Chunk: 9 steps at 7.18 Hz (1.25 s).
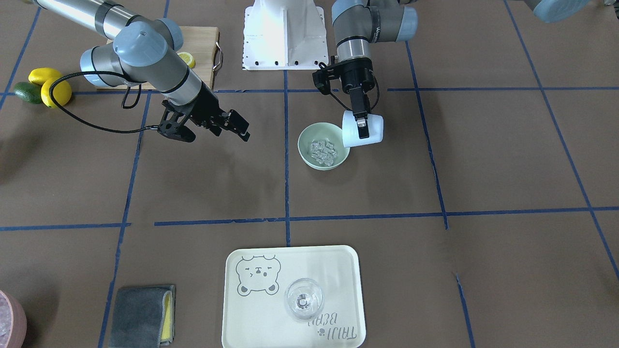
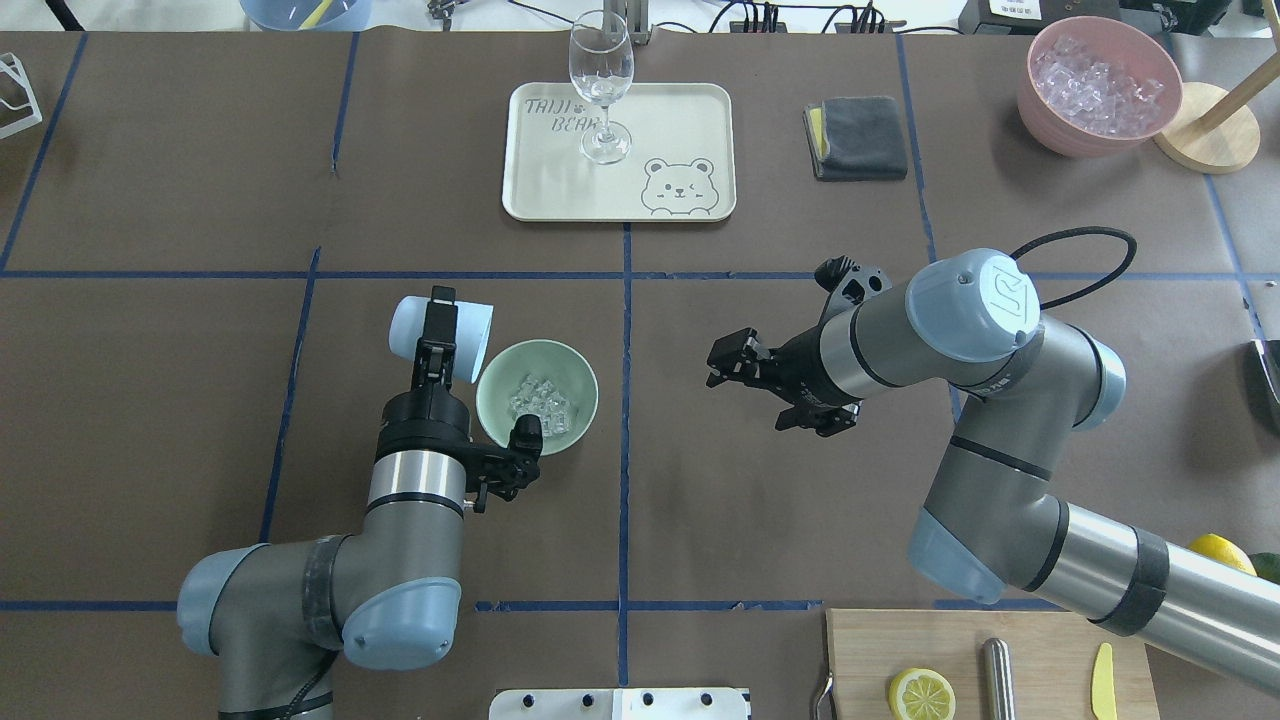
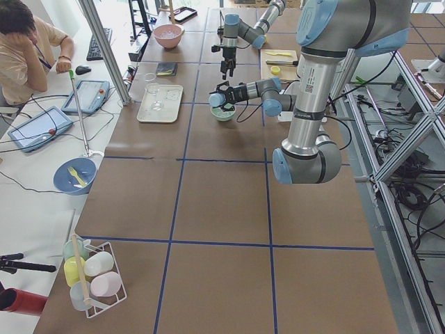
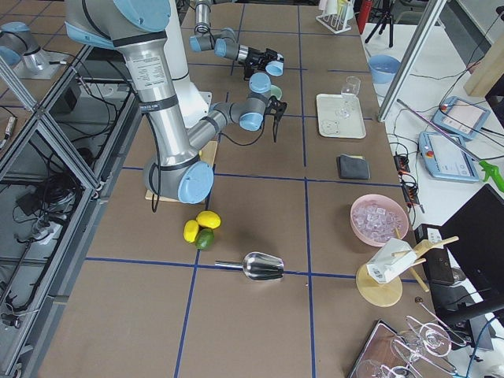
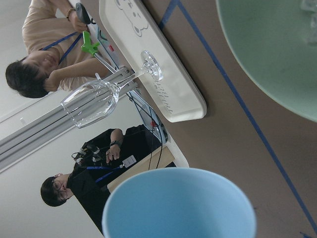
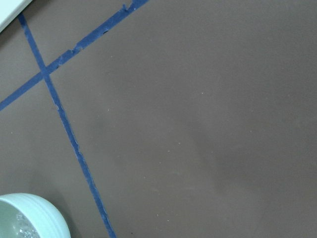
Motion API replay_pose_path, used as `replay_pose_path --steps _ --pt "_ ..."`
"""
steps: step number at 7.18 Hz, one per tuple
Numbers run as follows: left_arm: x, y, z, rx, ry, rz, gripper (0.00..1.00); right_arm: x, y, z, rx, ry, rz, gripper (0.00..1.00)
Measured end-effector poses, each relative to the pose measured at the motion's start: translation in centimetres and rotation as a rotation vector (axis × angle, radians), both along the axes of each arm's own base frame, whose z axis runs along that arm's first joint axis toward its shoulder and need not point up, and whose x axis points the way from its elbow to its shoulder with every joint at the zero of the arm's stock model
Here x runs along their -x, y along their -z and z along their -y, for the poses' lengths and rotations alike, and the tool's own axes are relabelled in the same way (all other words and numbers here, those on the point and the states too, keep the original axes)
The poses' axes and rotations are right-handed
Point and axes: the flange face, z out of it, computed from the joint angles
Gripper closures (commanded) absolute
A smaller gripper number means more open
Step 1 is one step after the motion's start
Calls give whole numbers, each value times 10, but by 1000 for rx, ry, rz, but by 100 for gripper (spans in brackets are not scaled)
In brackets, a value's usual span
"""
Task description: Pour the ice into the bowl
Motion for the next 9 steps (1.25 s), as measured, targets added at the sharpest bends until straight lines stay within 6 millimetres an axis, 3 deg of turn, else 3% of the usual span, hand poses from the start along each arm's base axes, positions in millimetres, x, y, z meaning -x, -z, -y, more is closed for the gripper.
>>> replay_pose_path --steps 1,4,7,9 --pt "10 -19 5 105 30 -195 100 -2 3 1 -2 -4 6 0" --pt "84 -91 8 411 297 -801 100 -9 6 3 -8 -13 12 0" --pt "117 -140 5 495 580 -1200 100 -14 7 6 -12 -22 12 0" --pt "152 -182 2 425 686 -1363 100 -17 7 8 -14 -29 12 0"
